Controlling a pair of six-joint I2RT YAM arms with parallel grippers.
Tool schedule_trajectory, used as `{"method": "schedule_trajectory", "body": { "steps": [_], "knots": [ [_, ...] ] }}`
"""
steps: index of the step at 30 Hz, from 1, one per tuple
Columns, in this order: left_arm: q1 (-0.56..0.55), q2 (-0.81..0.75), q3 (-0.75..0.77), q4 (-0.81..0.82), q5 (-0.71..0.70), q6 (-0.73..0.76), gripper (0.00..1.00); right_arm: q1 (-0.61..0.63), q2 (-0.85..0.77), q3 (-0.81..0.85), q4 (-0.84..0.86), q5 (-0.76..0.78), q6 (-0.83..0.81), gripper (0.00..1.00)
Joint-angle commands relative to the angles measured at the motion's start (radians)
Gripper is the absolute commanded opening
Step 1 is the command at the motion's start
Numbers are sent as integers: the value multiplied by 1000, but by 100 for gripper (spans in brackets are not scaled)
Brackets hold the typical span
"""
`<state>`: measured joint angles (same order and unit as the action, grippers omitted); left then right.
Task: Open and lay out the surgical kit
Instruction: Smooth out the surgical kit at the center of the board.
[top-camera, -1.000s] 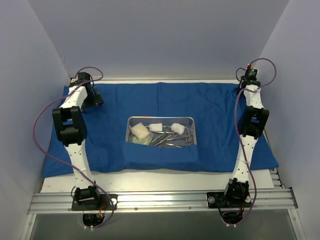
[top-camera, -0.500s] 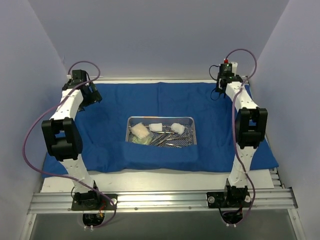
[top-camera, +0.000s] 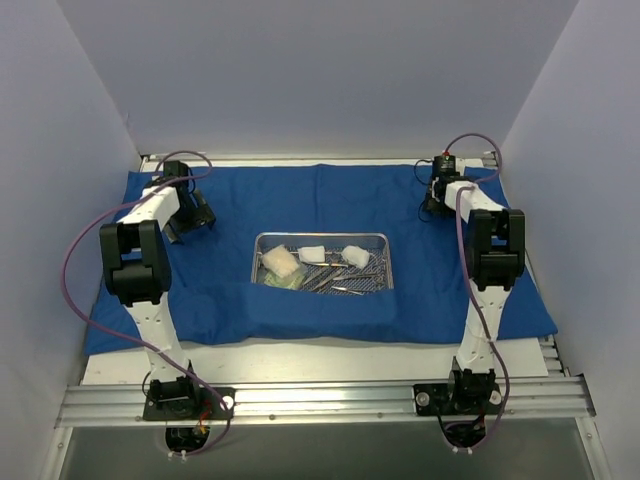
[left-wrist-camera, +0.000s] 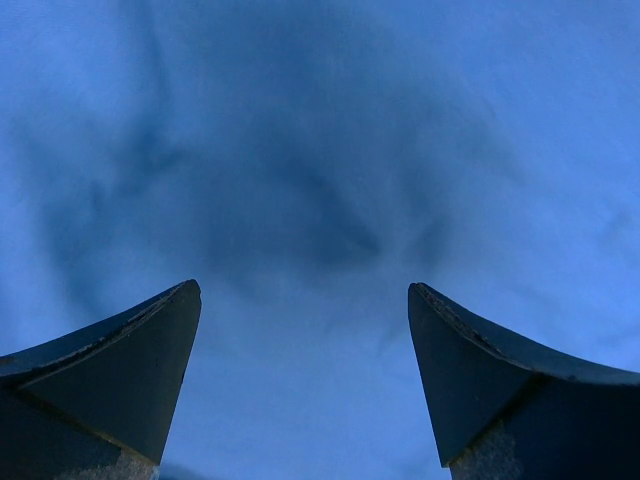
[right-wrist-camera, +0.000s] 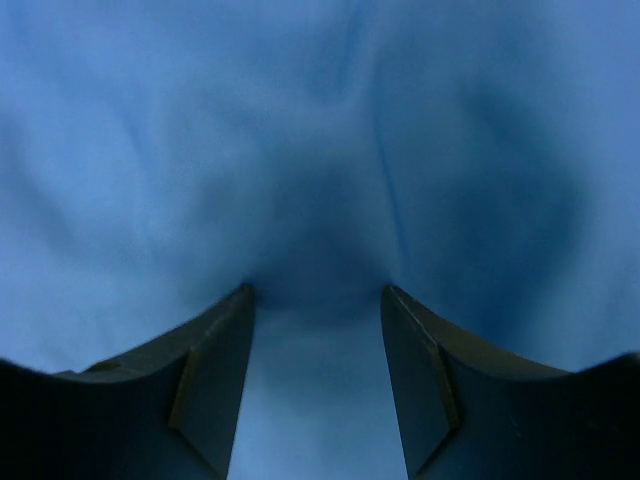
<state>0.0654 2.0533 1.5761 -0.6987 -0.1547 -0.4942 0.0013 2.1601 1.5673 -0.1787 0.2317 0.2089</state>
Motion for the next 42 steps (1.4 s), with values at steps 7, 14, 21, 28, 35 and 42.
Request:
{"method": "schedule_trajectory", "body": {
  "steps": [7,14,21,28,35,42],
  "knots": [
    [34,194,217,-71,-39,5,94,-92,231,223,-62,-35,-20,48],
    [40,329,376,-143,-42,17,94,-119,339,378,-108,-68,-31,45],
    [43,412,541,-220,-45,29,94,-126,415,516,-165,-86,-40,46],
    [40,297,648,-254,-34,66,94,-121,275,570,-199,-57,-95,60],
    [-15,-31,353,-176,-14,26,94,-20,-54,243,-111,-43,-101,73],
    [-156,-226,15,-148,12,-74,94,103,-337,-211,7,-185,13,99]
  ]
}}
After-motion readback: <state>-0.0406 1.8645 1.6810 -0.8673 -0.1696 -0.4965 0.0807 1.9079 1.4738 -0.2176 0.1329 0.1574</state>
